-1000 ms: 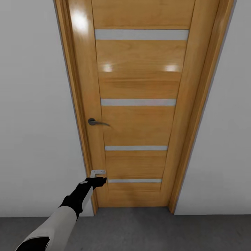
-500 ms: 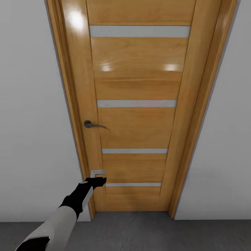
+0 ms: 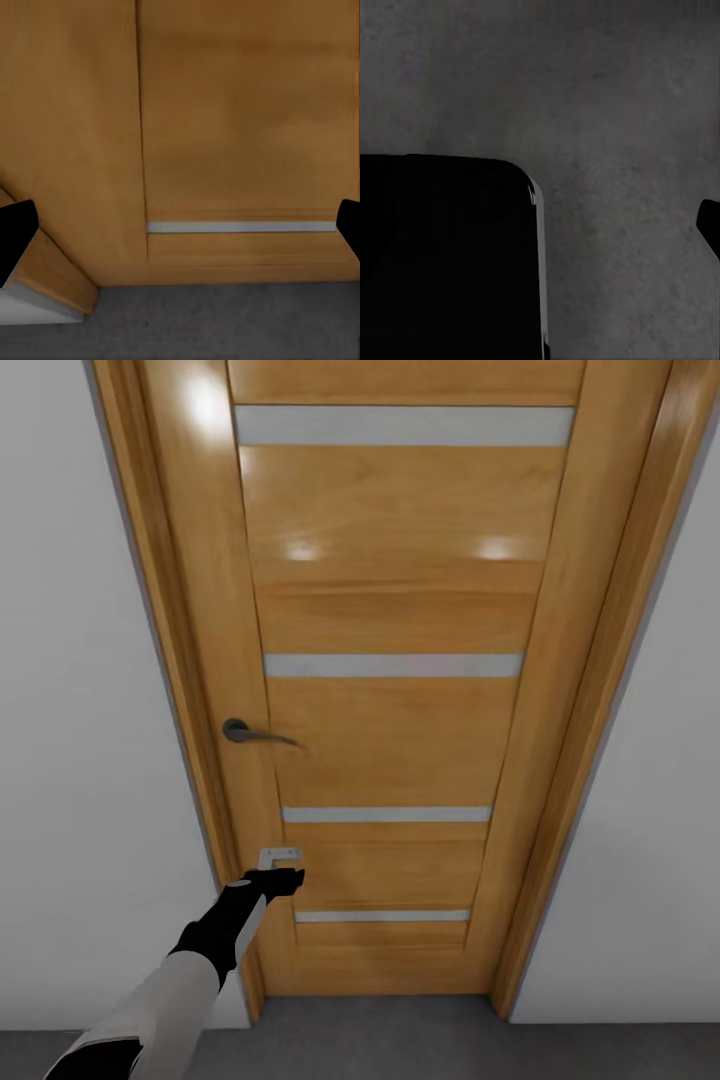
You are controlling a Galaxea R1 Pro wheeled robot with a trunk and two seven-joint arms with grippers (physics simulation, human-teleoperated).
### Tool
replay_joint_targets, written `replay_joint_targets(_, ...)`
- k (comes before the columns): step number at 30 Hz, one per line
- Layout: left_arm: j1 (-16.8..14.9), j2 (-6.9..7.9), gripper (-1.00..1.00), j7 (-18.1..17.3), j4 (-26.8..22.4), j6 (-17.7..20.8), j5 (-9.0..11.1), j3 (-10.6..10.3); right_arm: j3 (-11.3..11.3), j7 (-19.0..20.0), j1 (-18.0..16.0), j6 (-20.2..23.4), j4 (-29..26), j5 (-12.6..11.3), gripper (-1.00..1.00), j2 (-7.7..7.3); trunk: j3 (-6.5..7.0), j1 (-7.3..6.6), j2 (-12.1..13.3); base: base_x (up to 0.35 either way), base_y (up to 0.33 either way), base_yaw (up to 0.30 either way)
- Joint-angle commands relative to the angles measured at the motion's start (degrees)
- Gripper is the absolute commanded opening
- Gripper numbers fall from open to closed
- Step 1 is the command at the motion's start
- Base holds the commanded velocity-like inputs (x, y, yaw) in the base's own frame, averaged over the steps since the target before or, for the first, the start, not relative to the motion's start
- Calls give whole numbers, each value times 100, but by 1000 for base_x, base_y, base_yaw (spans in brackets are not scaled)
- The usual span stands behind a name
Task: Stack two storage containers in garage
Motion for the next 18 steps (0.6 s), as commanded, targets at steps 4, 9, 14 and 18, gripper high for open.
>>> replay_joint_targets(4, -2, -10, 100, -23, -11, 28, -56, 39, -2, -33, -3, -17, 6, 26, 100, 0, -5, 4, -3, 219, 0, 0)
replay_joint_targets(9, -5, -11, 100, -34, -11, 23, -56, 40, -2, -33, -3, -17, 6, 27, 100, 0, -5, 4, -3, 48, 0, 0)
replay_joint_targets(14, -5, -1, 100, -36, -15, 24, -56, 40, -2, -33, -3, -17, 6, 29, 100, 0, -5, 4, -3, 42, 25, 0)
replay_joint_targets(18, -5, 0, 100, -36, -14, 34, -56, 40, -2, -33, -3, -17, 6, 29, 100, 0, -5, 4, -3, 200, 182, 0)
